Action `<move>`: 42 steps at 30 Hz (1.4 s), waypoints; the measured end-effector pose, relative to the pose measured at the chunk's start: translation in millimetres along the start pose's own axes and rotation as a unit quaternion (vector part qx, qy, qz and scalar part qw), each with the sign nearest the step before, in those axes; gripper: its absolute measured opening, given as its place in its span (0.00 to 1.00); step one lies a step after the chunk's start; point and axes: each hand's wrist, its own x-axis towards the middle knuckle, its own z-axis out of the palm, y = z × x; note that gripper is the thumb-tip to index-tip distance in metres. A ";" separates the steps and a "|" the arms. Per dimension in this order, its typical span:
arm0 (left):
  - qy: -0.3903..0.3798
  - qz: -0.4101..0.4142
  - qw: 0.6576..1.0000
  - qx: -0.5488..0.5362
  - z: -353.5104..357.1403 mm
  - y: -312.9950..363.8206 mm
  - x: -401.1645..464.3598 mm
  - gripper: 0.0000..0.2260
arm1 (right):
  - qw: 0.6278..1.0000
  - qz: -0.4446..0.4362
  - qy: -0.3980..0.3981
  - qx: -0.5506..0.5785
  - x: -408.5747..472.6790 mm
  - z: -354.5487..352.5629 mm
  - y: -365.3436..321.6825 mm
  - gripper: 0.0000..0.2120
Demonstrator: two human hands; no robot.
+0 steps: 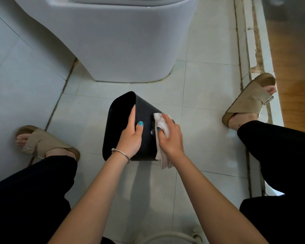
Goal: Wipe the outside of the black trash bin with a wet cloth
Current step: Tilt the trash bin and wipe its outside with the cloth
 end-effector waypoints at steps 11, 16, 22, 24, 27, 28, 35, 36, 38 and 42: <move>0.010 0.007 1.000 -0.019 -0.8 -4.9 1.1 0.25 | 0.997 -0.072 -0.023 0.028 -10.7 6.1 -6.1 0.26; 0.009 0.012 0.999 -0.041 -3.4 -12.1 2.1 0.25 | 1.000 -0.013 -0.005 -0.020 8.7 -0.2 15.8 0.23; 0.013 0.014 0.999 -0.036 -2.8 -12.8 3.4 0.25 | 1.000 0.011 -0.010 -0.014 6.8 7.5 9.2 0.22; 0.015 0.010 0.999 -0.030 -3.1 -11.0 2.5 0.25 | 1.000 0.000 -0.021 -0.010 -0.2 9.3 1.5 0.23; 0.010 0.015 1.000 -0.022 0.3 -4.0 0.8 0.25 | 0.999 -0.035 -0.028 0.009 -9.5 8.4 -16.2 0.24; 0.010 0.015 1.000 -0.021 1.1 -3.1 0.2 0.25 | 0.998 -0.047 -0.030 0.013 -13.1 8.9 -22.1 0.24; 0.001 0.013 1.000 -0.010 -5.1 -2.8 2.1 0.23 | 0.998 -0.054 -0.016 0.032 -23.8 17.7 -29.7 0.25; -0.002 0.014 1.000 -0.013 -6.5 -3.5 3.3 0.23 | 0.998 -0.052 -0.014 0.024 -22.2 18.2 -27.9 0.25; -0.003 0.021 0.999 -0.026 -10.2 -9.2 5.7 0.23 | 0.999 -0.039 -0.015 0.010 -18.1 19.1 -21.2 0.26; -0.009 0.018 0.998 -0.052 -16.8 -22.6 7.8 0.24 | 0.999 0.030 0.011 0.001 -4.8 17.5 -4.1 0.25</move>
